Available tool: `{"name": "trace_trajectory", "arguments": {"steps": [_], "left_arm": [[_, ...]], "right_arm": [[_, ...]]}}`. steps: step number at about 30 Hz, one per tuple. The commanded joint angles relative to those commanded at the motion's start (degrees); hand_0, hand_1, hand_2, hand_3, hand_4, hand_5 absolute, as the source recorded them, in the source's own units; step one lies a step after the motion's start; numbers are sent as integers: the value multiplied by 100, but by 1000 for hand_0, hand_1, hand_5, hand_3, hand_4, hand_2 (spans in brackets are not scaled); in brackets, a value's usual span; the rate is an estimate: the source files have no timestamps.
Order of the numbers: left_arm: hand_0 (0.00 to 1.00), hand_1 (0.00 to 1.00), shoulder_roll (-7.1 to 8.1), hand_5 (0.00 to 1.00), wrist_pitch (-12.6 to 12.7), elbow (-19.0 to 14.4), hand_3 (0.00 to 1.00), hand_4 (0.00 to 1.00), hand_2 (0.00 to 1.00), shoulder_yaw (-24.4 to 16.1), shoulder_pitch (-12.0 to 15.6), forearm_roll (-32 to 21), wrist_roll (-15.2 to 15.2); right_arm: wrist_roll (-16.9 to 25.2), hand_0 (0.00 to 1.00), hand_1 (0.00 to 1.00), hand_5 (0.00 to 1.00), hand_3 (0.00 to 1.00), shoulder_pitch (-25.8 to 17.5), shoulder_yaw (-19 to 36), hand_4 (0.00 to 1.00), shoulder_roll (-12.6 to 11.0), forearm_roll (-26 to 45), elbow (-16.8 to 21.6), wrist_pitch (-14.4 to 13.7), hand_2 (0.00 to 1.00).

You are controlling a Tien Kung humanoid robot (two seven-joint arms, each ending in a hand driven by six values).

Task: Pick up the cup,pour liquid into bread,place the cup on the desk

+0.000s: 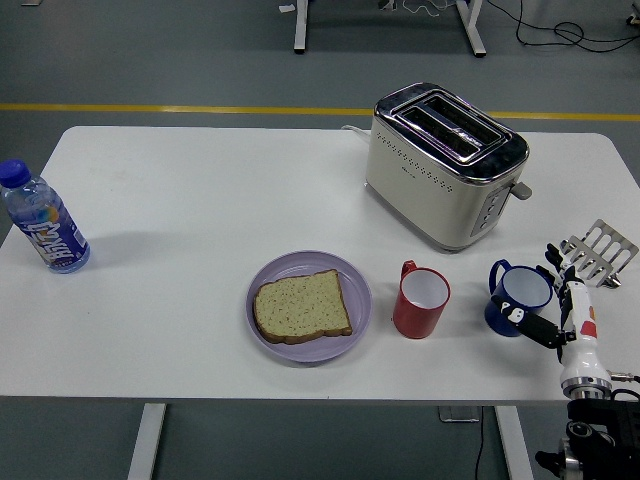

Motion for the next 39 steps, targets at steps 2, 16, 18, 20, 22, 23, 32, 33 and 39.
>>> {"name": "trace_trajectory", "arguments": {"steps": [2, 16, 18, 20, 22, 23, 32, 33, 39], "left_arm": [[683, 691, -3, 998, 1, 0, 549, 254, 697, -5, 1, 4, 3], [683, 691, -25, 998, 4, -1, 548, 253, 696, -39, 6, 44, 24], [683, 691, -24, 998, 3, -3, 548, 253, 696, -35, 5, 39, 22], [683, 691, -25, 998, 2, -3, 548, 253, 696, -32, 3, 33, 20], [684, 691, -27, 998, 1, -4, 549, 253, 697, -42, -2, 46, 26], [684, 691, -27, 998, 1, -4, 549, 253, 697, -45, -4, 53, 29], [683, 691, -34, 998, 0, -5, 549, 253, 696, -61, 0, 70, 39], [683, 691, -35, 998, 0, -5, 549, 253, 696, -62, 1, 72, 40], [683, 689, -35, 998, -3, -7, 548, 253, 696, -79, 7, 102, 51]], "right_arm": [[40, 951, 845, 13, 938, 21, -28, 998, 10, 46, -34, 0, 935], [227, 950, 838, 15, 937, 113, -137, 998, 64, 362, -240, 0, 935], [282, 950, 838, 15, 937, 121, -150, 998, 72, 462, -256, 0, 935], [345, 950, 838, 15, 937, 131, -173, 998, 76, 588, -265, 0, 935], [413, 946, 834, 14, 938, 146, -211, 998, 77, 732, -274, 0, 929], [437, 946, 834, 14, 938, 153, -229, 998, 76, 780, -279, 0, 929], [485, 942, 834, 15, 939, 199, -321, 998, 80, 975, -347, 0, 929], [487, 942, 834, 15, 939, 200, -323, 998, 80, 987, -351, 0, 929], [508, 938, 829, 16, 935, 229, -373, 998, 88, 1079, -421, 0, 925]]}}
